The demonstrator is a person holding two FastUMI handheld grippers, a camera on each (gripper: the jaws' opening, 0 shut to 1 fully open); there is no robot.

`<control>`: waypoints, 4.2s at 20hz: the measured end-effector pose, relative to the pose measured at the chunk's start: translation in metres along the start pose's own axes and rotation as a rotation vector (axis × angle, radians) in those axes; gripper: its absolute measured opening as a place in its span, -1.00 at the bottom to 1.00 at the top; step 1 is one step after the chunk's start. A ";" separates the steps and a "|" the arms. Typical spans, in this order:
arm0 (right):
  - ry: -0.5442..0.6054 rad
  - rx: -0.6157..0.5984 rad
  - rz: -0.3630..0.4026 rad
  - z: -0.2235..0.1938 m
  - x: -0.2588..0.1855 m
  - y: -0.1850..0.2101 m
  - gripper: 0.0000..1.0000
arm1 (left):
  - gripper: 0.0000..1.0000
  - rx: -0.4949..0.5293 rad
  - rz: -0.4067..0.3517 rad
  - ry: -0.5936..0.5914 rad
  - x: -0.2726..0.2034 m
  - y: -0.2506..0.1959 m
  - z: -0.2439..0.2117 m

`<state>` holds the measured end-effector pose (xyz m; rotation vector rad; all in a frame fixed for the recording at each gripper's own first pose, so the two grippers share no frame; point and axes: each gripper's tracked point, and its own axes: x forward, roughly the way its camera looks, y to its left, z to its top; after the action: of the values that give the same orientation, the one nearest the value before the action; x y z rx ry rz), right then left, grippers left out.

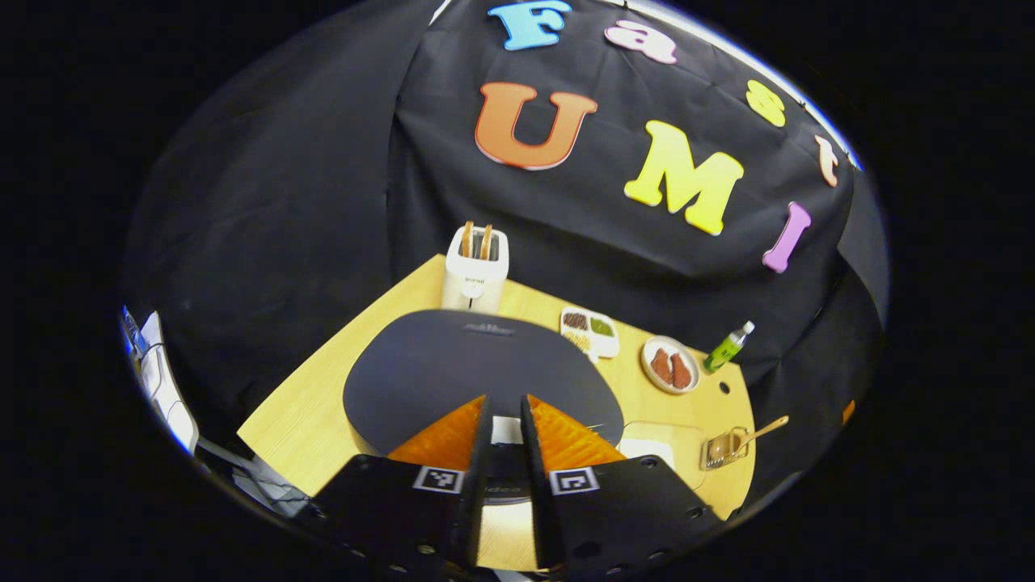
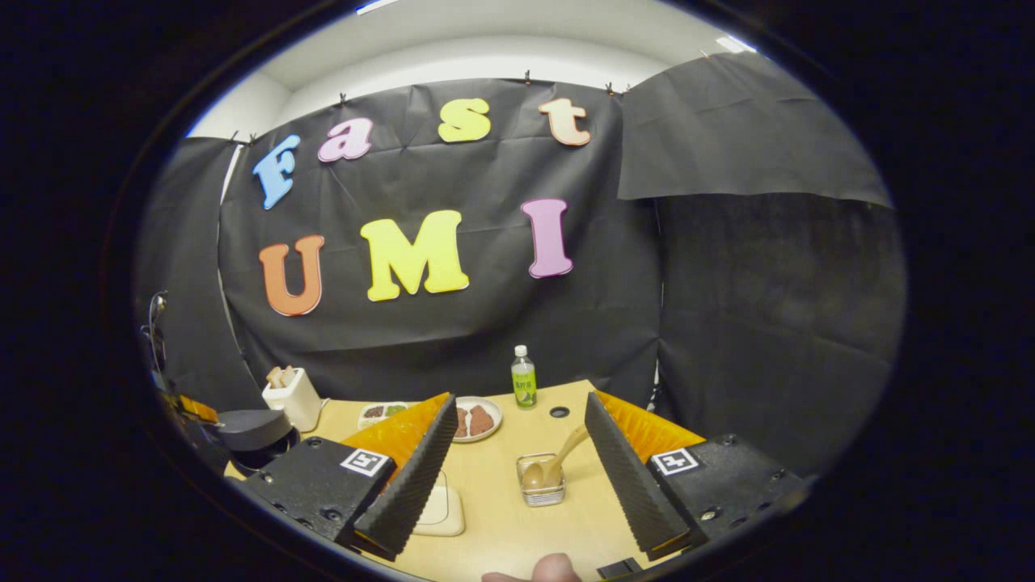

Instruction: Close the left gripper, press the button to open the rice cooker; take a wooden spoon from the chopstick holder with the right hand, scoop a spoonful of rice and pour it into the rice cooker, then put the wooden spoon back into the chopstick holder.

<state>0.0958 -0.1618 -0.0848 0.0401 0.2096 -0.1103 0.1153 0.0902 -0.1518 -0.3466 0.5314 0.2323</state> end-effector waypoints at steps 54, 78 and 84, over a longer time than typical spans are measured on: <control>0.510 0.179 0.041 -0.209 0.213 -0.043 -0.78 | 0.89 0.191 0.055 -0.294 -0.078 -0.099 0.014; 0.445 -0.003 0.295 -0.156 0.121 0.178 -0.81 | 0.89 0.231 0.079 -0.404 -0.141 -0.024 0.020; 0.505 -0.093 0.170 -0.218 0.143 0.168 -0.80 | 0.89 0.210 0.126 -0.393 -0.146 0.005 0.016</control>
<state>0.2091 0.0010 -0.3234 -0.0082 0.7134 0.0823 -0.0017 0.0823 -0.0628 -0.0577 0.1863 0.3542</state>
